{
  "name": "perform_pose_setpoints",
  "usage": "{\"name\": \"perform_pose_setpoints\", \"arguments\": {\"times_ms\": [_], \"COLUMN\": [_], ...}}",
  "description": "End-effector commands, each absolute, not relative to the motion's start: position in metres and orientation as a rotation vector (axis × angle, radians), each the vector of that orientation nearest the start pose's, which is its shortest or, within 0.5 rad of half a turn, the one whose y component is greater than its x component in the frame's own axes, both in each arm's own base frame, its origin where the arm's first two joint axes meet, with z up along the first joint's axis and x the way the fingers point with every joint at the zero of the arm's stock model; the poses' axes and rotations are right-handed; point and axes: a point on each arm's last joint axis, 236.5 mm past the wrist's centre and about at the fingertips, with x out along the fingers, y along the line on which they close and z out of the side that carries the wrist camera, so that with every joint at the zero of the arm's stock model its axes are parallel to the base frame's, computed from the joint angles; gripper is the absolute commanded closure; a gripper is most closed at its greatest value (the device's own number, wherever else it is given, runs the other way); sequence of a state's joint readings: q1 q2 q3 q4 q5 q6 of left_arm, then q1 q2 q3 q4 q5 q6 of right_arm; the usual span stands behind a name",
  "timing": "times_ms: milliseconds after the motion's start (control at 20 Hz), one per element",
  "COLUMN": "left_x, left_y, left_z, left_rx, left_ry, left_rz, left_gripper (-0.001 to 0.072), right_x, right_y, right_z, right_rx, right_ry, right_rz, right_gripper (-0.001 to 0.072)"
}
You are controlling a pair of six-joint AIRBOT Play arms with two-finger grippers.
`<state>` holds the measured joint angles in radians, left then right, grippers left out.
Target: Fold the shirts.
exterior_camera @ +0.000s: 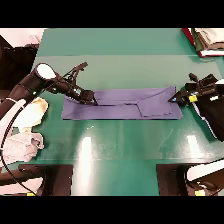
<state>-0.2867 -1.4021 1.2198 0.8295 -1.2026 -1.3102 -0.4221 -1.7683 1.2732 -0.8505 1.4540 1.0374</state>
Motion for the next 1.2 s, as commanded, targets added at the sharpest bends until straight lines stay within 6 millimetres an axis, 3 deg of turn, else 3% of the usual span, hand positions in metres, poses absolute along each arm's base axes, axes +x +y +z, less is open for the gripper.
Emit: {"name": "perform_pose_setpoints", "arguments": {"times_ms": [0, 50, 100, 150, 350, 550, 650, 750, 900, 1000, 1150], "left_x": [0.343, 0.343, 0.343, 0.343, 0.354, 0.382, 0.398, 0.413, 0.420, 0.421, 0.423], "left_y": [-0.254, -0.254, -0.253, -0.253, -0.249, -0.256, -0.262, -0.270, -0.293, -0.313, -0.334], "left_z": [0.033, 0.033, 0.032, 0.031, 0.025, 0.021, 0.017, 0.012, -0.007, -0.024, -0.047], "left_rx": [-0.308, -0.305, -0.303, -0.305, -0.342, -0.353, -0.357, -0.383, -0.382, -0.363, -0.343], "left_ry": [1.315, 1.316, 1.318, 1.321, 1.322, 1.295, 1.288, 1.287, 1.313, 1.320, 1.349], "left_rz": [-0.763, -0.762, -0.760, -0.758, -0.681, -0.667, -0.670, -0.679, -0.704, -0.718, -0.738], "left_gripper": [0.0683, 0.0683, 0.0683, 0.0683, 0.0684, 0.0685, 0.0684, 0.0684, 0.0684, 0.0684, 0.0684], "right_x": [0.376, 0.376, 0.376, 0.375, 0.388, 0.397, 0.405, 0.412, 0.412, 0.413, 0.403], "right_y": [0.012, 0.016, 0.016, 0.017, 0.031, 0.052, 0.070, 0.095, 0.147, 0.183, 0.234], "right_z": [-0.083, -0.083, -0.083, -0.081, -0.042, 0.026, 0.069, 0.112, 0.168, 0.194, 0.214], "right_rx": [0.660, 0.650, 0.638, 0.631, 0.673, 0.593, 0.537, 0.480, 0.373, 0.330, 0.271], "right_ry": [1.502, 1.505, 1.500, 1.497, 1.377, 1.265, 1.217, 1.163, 1.079, 1.025, 1.010], "right_rz": [0.561, 0.571, 0.584, 0.600, 0.673, 0.710, 0.723, 0.743, 0.826, 0.872, 0.969], "right_gripper": [0.0364, 0.0524, 0.0637, 0.0690, 0.0694, 0.0694, 0.0695, 0.0695, 0.0695, 0.0695, 0.0695]}}
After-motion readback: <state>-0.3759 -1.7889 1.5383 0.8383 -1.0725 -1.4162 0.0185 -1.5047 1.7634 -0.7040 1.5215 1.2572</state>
